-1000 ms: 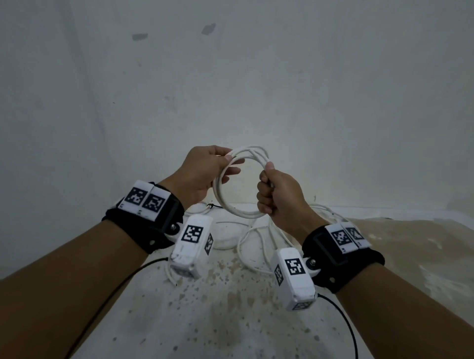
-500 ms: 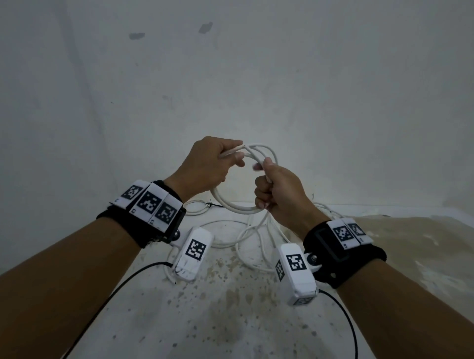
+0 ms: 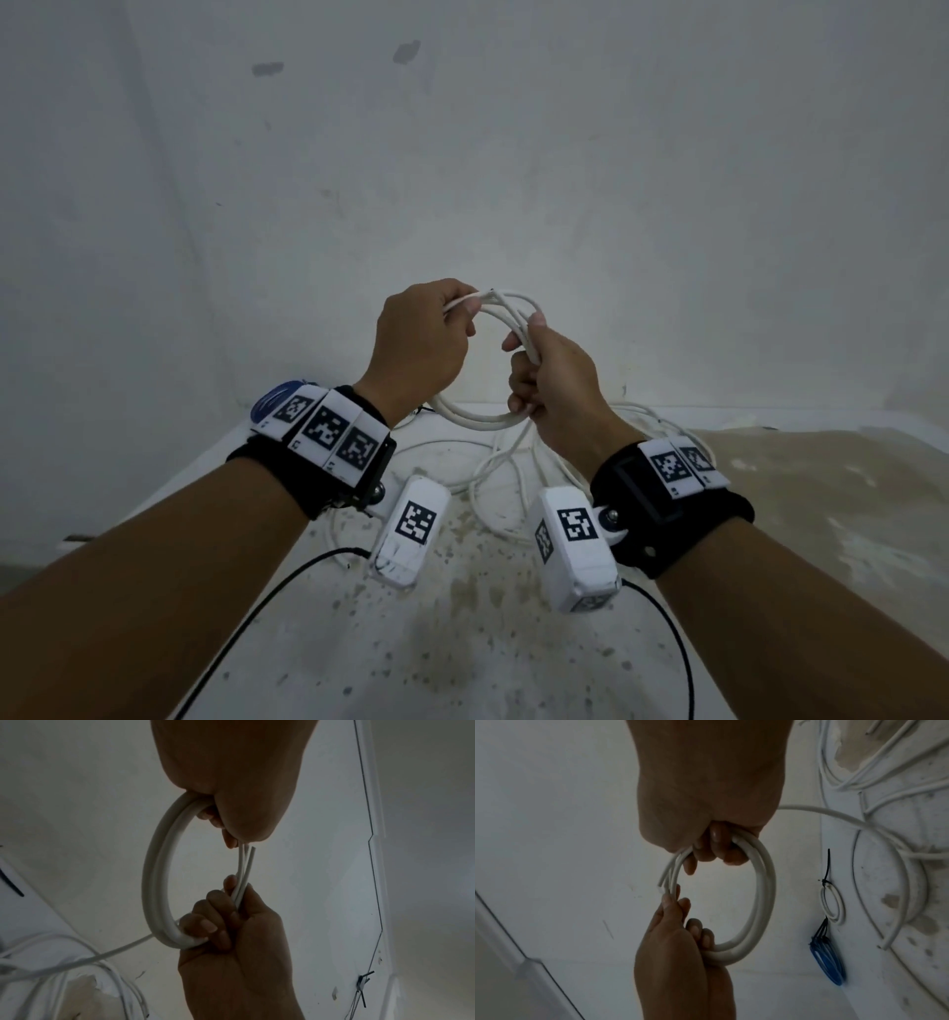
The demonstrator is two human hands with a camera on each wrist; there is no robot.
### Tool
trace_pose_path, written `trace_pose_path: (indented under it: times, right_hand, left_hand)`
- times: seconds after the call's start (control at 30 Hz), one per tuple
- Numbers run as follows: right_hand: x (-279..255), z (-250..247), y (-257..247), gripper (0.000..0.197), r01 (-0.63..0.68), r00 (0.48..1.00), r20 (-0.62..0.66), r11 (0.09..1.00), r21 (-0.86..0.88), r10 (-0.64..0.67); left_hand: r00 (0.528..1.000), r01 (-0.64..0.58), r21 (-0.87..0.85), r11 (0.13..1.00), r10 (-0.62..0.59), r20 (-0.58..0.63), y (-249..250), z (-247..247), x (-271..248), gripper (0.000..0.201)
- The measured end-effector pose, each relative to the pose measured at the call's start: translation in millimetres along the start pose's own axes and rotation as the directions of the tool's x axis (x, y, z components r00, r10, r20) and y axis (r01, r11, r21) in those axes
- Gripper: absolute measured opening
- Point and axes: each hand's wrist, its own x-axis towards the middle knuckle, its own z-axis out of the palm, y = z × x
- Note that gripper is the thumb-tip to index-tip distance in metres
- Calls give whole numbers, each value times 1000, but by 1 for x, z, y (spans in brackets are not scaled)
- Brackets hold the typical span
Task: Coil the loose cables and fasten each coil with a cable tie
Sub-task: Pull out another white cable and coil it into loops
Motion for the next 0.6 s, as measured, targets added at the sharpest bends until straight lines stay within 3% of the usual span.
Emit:
trace_pose_path:
  times: [0.13,0.3,0.5,0.6]
  right_hand:
    - [3,-3,-4,29,-32,999,20,998,47,31]
    - [6,-2,0,18,73,997,-7,997,36,-72]
    - [8,0,3,33,204,978,-28,972,-113,-208]
    - [10,-2,4,40,197,978,-42,970,-142,-205]
  left_hand:
    - [1000,29,-62,998,-29,-8,-2,4,-4,19]
    - [990,124,-206,971,-134,-33,-1,8,-3,20]
    - [986,100,-209,973,-125,-107,7,8,-3,21]
    - [992,124,-163,979,-121,29,5,4,0,20]
